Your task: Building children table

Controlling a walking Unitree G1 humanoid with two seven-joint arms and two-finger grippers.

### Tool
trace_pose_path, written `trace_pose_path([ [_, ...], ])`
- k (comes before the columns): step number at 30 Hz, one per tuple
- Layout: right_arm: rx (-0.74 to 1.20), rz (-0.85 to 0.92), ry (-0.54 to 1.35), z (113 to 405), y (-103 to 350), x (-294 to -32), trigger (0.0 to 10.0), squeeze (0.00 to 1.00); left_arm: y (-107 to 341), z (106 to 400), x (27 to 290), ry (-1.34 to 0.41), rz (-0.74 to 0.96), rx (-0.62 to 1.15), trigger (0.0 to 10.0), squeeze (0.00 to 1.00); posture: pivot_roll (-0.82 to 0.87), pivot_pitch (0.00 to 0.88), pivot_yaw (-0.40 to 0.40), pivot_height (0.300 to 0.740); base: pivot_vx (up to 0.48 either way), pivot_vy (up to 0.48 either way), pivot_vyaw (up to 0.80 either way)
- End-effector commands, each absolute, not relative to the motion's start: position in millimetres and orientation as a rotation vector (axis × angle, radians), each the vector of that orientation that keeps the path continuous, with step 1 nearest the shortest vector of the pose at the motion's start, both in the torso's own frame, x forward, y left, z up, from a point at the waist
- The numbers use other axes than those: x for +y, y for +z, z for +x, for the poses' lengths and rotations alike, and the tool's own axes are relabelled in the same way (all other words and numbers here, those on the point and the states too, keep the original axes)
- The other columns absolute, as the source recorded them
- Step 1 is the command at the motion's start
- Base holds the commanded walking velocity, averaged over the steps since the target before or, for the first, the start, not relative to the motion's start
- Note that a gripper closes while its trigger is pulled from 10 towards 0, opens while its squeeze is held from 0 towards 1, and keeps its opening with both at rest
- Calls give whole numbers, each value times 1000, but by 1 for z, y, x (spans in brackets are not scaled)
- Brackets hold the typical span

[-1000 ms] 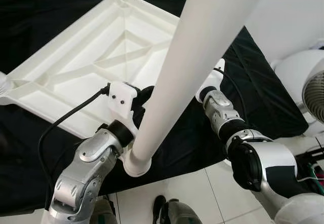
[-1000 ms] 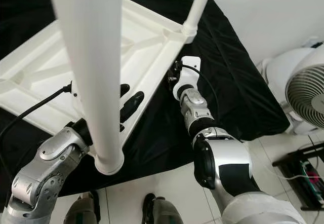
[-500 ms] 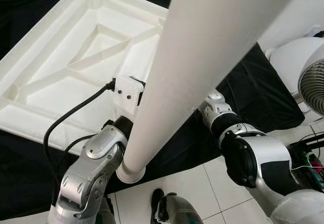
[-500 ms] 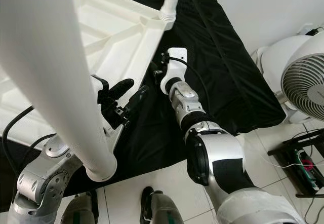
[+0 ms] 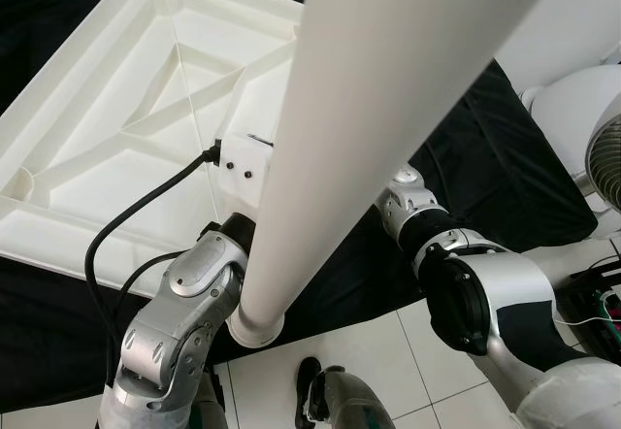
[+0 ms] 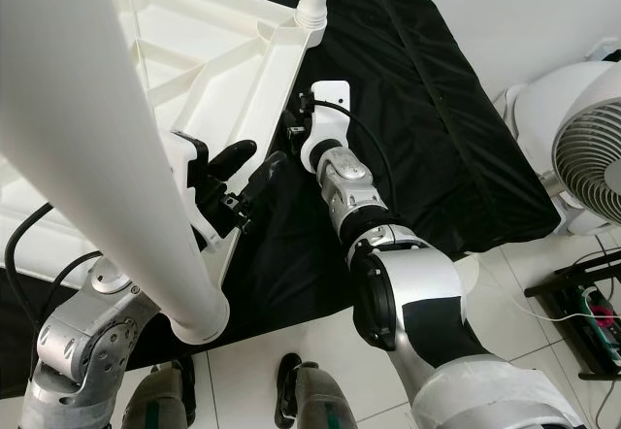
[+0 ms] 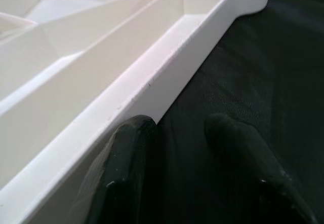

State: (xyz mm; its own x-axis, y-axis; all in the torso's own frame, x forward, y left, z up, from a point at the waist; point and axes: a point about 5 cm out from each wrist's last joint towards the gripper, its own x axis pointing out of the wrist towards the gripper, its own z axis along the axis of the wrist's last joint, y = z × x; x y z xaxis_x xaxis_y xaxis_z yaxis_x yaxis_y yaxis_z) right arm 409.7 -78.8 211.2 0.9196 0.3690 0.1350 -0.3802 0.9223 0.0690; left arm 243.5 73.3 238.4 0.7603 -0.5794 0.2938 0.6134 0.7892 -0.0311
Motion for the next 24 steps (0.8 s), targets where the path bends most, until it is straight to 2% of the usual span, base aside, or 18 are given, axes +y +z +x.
trace_pose_path([
  [1,-138,110,393,408,208,-82,10000,0,234,244,71,-649,-121,-260,10000,0,276,249,-126,740,0,0,0],
  [5,-197,67,391,402,197,-113,10000,0,227,257,100,-560,-13,-248,10000,0,236,222,-125,740,0,0,0],
  [9,-234,45,417,394,187,-125,10000,0,227,266,120,-513,41,-249,10000,0,220,213,-121,740,0,0,0],
  [14,-245,36,427,391,184,-128,10000,0,227,268,126,-504,53,-248,10000,0,204,205,-120,740,0,0,0],
  [19,-318,61,466,364,176,-150,10000,0,226,270,157,-496,176,-229,10000,0,175,186,-111,740,0,0,0],
  [24,-353,79,487,349,181,-157,10000,0,222,267,169,-526,252,-202,10000,0,163,174,-98,740,0,0,0],
])
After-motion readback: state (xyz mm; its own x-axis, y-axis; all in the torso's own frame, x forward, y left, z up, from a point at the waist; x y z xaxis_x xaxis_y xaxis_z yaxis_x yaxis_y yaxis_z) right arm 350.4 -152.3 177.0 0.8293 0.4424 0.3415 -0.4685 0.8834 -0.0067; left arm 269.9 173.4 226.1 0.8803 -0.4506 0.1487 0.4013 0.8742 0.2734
